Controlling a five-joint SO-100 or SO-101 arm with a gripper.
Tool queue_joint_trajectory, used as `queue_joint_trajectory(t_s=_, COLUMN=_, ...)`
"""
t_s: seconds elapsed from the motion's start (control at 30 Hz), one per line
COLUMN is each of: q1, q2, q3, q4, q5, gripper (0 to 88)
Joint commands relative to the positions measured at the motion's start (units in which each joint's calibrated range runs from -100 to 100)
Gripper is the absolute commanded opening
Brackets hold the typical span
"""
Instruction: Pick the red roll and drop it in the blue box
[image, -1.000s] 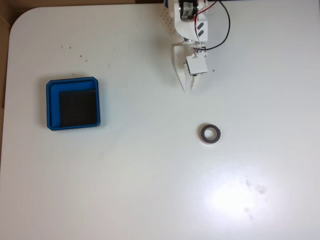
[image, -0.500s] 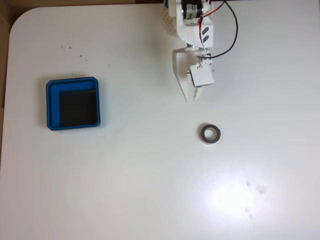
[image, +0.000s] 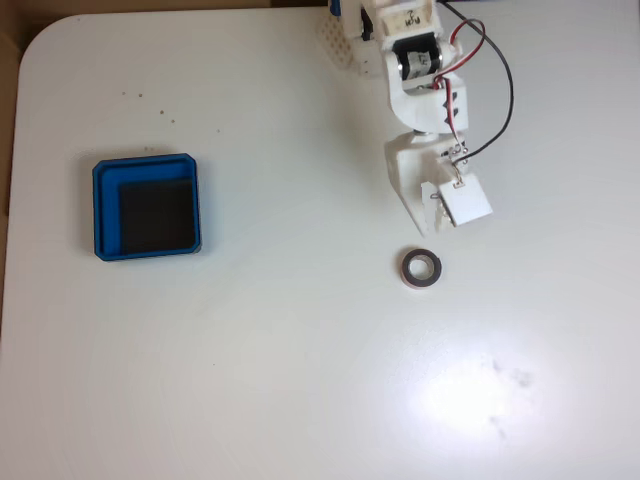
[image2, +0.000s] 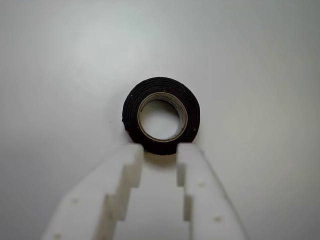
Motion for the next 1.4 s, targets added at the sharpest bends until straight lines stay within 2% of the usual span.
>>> queue_joint_trajectory(t_s=0.0, q1=-0.4, q2=4.5, q3=-8.4, q4=0.3, q5=-0.1, gripper=0.5)
queue_joint_trajectory(t_s=0.37, q1=0.2, q2=13.3, q3=-20.2, q4=15.5, q5=-0.1, gripper=0.5)
queue_joint_trajectory(t_s=1.37, q1=1.7, q2=16.5, q3=-21.1, q4=15.8, q5=-0.2, gripper=0.6)
